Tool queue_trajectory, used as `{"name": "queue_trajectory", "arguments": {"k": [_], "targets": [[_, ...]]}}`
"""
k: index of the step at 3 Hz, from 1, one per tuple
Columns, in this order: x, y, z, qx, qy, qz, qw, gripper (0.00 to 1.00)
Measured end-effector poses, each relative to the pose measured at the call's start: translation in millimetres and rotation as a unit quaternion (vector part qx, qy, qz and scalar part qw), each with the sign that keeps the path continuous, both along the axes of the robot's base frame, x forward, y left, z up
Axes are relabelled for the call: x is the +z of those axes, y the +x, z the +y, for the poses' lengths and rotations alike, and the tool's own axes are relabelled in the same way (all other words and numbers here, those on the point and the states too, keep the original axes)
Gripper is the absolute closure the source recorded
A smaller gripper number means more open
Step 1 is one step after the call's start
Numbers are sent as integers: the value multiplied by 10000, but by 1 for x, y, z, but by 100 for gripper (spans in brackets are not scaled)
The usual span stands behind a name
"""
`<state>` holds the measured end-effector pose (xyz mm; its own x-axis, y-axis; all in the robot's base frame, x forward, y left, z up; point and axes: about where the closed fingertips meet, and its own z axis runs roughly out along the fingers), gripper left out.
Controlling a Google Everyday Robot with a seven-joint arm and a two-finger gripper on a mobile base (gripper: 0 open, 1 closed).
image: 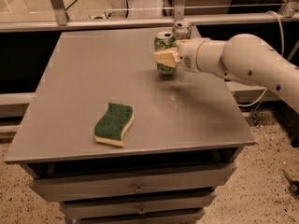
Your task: Move green can near 7up can
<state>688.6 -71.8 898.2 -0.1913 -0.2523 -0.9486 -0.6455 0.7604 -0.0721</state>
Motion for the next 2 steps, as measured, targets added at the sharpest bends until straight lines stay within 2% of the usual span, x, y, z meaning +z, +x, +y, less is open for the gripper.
{"name": "queue_trajectory", "arguments": {"k": [1,2], "targets": [[-3,-4,-38,-317,50,-89,9994,100],[-2,5,-56,-457,131,-369,9982,100]]}}
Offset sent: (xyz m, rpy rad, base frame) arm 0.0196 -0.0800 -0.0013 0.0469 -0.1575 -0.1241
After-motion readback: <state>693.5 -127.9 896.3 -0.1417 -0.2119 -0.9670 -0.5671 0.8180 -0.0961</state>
